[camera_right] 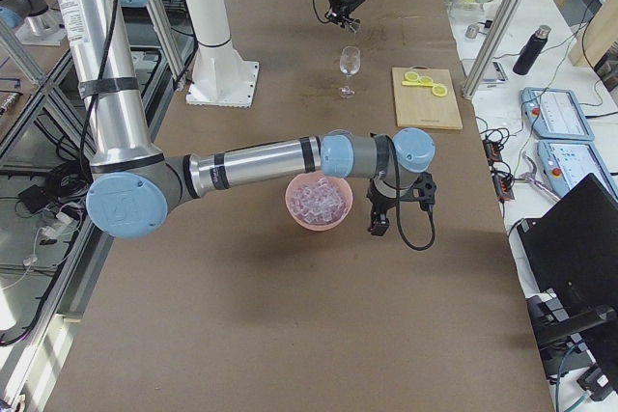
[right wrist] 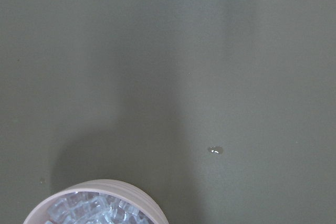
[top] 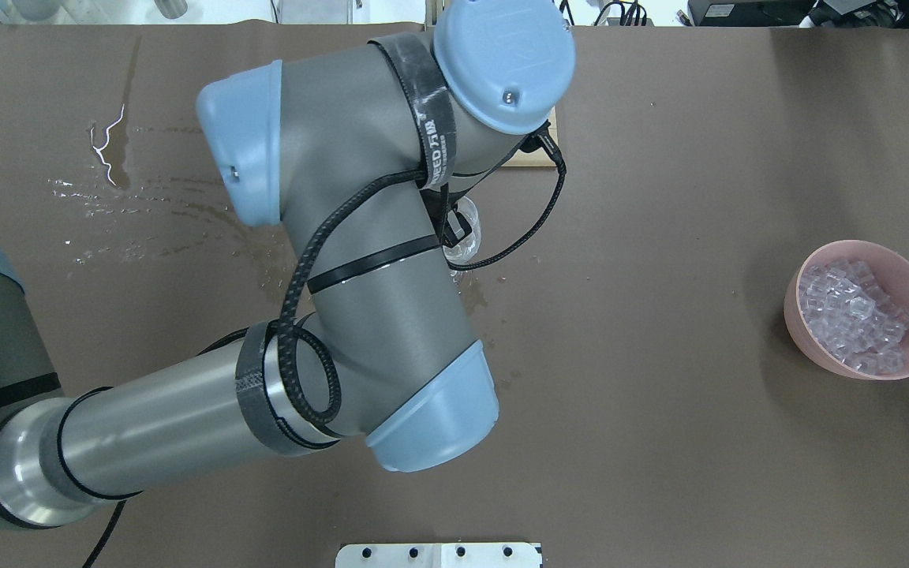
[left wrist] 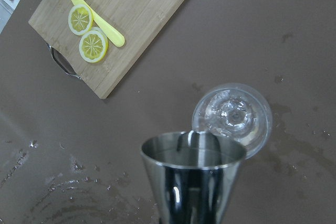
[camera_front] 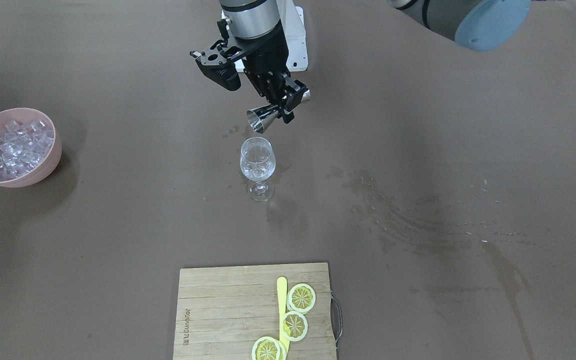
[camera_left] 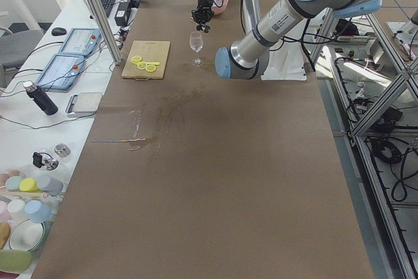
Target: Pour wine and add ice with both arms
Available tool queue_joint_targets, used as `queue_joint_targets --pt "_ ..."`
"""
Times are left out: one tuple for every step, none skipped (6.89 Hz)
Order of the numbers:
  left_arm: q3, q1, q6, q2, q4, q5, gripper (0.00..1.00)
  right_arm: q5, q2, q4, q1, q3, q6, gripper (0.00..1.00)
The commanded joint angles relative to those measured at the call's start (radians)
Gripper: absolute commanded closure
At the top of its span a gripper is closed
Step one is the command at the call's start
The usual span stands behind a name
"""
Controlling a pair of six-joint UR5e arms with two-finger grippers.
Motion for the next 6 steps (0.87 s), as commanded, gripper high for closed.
queue_joint_targets --pt "0.057 0.000 0.040 -0.051 0.051 0.001 1.00 0.002 -0.001 0.000 0.000 0.000 0.002 0.00" --pt "0.098 0.000 0.053 -0.077 0.055 0.003 1.00 0.002 -0.001 0.000 0.000 -0.003 0.000 0.00" --pt "0.109 -0.001 0.059 -0.088 0.062 0.003 1.00 0.002 -0.001 0.000 0.000 -0.005 0.002 0.00" --pt "0.098 -0.001 0.059 -0.081 0.062 0.001 1.00 0.004 -0.001 0.000 0.000 -0.005 0.002 0.00" --pt "0.076 -0.003 0.053 -0.056 0.050 0.001 1.00 0.004 0.001 0.000 0.000 -0.005 0.002 0.00" --pt "-0.031 -0.003 0.050 0.021 0.033 0.000 1.00 0.004 0.001 0.001 -0.002 -0.003 0.002 0.00"
